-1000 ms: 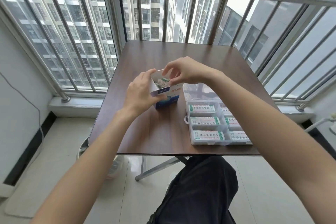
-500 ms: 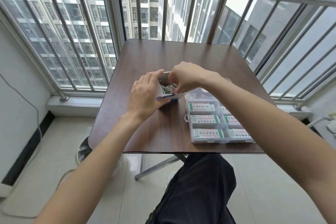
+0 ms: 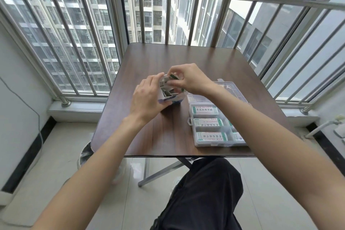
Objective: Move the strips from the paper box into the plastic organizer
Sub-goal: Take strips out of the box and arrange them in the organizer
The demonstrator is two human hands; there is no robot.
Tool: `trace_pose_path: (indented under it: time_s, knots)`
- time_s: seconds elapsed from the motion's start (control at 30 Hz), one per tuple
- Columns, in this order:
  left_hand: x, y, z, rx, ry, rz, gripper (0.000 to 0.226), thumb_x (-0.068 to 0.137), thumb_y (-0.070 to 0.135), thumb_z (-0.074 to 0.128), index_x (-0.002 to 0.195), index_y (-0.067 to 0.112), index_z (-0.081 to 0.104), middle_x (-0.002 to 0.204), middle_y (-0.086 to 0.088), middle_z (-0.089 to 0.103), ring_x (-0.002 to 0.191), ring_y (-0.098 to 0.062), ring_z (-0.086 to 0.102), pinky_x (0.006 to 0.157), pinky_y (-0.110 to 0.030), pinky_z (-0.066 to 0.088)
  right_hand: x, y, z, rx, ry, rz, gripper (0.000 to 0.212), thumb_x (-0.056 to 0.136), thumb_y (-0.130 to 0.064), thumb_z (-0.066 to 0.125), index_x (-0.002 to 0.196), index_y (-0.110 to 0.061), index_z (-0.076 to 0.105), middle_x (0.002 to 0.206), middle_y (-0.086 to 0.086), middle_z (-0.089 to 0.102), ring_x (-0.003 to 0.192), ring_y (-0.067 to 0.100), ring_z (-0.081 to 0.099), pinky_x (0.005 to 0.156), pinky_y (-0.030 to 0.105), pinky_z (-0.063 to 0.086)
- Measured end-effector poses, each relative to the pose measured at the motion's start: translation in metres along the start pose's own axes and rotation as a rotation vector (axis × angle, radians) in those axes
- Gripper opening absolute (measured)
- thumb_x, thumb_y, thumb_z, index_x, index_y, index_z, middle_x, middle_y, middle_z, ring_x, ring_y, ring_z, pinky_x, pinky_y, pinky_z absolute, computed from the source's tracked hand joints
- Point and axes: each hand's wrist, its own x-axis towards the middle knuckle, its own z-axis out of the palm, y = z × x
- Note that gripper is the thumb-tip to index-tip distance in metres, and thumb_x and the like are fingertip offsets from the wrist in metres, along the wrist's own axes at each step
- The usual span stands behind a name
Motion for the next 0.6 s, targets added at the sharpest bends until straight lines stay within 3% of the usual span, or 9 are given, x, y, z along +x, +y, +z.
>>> trace_pose_path:
  time_s: [0.17,0.3,0.47,0.6]
  knots:
    - [0.007,-0.006,-0.004,-0.051,-0.056,-0.080,0.087,0.062,0.040,0.084,0.135,0.013,0.045,0.124,-0.006,0.056,0.112,-0.027,0.053,0.089,-0.038,0.041,0.003,0.006,0.004,0.186,0.197,0.044,0.017,0.084,-0.021,0.069,0.085,-0.004,0.069,0.078,0.011,0.069,0.061,0.019,0.067,0.062,0.040,0.055]
    - [0.015,-0.018,-0.011,-0.152,-0.152,-0.211,0.092,0.061,0.042,0.084,0.139,0.018,0.041,0.131,-0.002,0.052,0.122,-0.020,0.047,0.095,-0.030,0.036,0.002,0.019,-0.009,0.432,0.346,0.126,0.011,0.087,-0.017,0.067,0.089,-0.007,0.067,0.080,0.012,0.067,0.055,0.013,0.064,0.048,0.025,0.052]
    - [0.020,-0.024,-0.016,-0.232,-0.214,-0.247,0.097,0.061,0.040,0.086,0.142,0.022,0.036,0.136,-0.002,0.048,0.128,-0.019,0.042,0.100,-0.030,0.033,0.002,0.028,-0.009,0.800,0.419,0.239,0.005,0.089,-0.015,0.064,0.088,-0.010,0.062,0.078,0.006,0.065,0.056,0.012,0.063,0.054,0.025,0.053]
    - [0.020,-0.025,-0.020,-0.251,-0.231,-0.224,0.107,0.057,0.051,0.083,0.146,0.028,0.027,0.144,-0.001,0.037,0.134,-0.019,0.033,0.109,-0.037,0.029,0.002,0.025,-0.005,0.924,0.425,0.264,0.003,0.090,-0.013,0.062,0.091,-0.009,0.061,0.080,0.006,0.065,0.056,0.010,0.063,0.058,0.023,0.055]
